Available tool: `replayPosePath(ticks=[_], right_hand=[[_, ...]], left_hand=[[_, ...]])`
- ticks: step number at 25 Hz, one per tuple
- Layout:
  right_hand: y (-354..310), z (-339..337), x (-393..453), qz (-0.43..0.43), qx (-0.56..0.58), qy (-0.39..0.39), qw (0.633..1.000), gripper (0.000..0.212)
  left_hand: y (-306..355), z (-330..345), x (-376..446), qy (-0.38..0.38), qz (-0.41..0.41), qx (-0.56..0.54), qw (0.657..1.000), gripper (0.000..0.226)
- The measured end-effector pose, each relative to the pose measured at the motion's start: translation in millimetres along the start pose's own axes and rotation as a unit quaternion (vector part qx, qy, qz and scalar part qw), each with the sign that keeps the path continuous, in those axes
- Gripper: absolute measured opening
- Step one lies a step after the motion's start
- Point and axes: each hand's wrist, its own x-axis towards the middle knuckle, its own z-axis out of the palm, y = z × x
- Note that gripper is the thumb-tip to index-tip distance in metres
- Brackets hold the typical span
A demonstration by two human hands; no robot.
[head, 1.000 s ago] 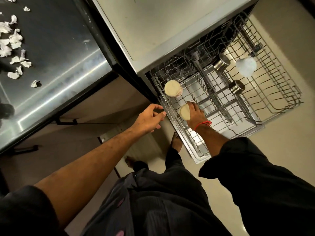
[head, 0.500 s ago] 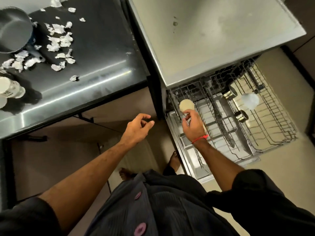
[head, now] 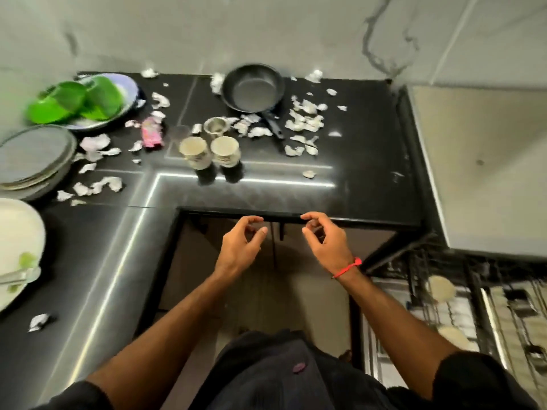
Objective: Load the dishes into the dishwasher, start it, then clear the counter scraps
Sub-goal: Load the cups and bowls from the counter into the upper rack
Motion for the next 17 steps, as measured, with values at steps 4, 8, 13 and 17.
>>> replayPosePath(ticks=[4, 8, 13, 17], right_hand=[[-38.7, 62.7, 40.9, -0.042, 0.018, -0.052, 0.998, 0.028], [-69.0, 109.3, 79.5, -0.027, 0.011, -0.084, 0.996, 0.030], [-89.1, 135.5, 119.6, -0.028, 0.002, -0.106, 0.994, 0.032], [-92.4, 143.0, 152.7, -0.048, 0.004, -0.121, 0.991, 0.032]], left_hand=[[-23.3, -75.7, 20.5, 0.085, -0.011, -0.022, 0.996, 0.021], [-43.7, -129.6, 43.8, 0.118, -0.015, -0.005, 0.993, 0.029], [-38.2, -151.4, 94.7, 0.145, -0.006, 0.053, 0.988, 0.048], [-24.2, -144.8, 147.7, 0.137, -0.001, 0.064, 0.989, 0.069]])
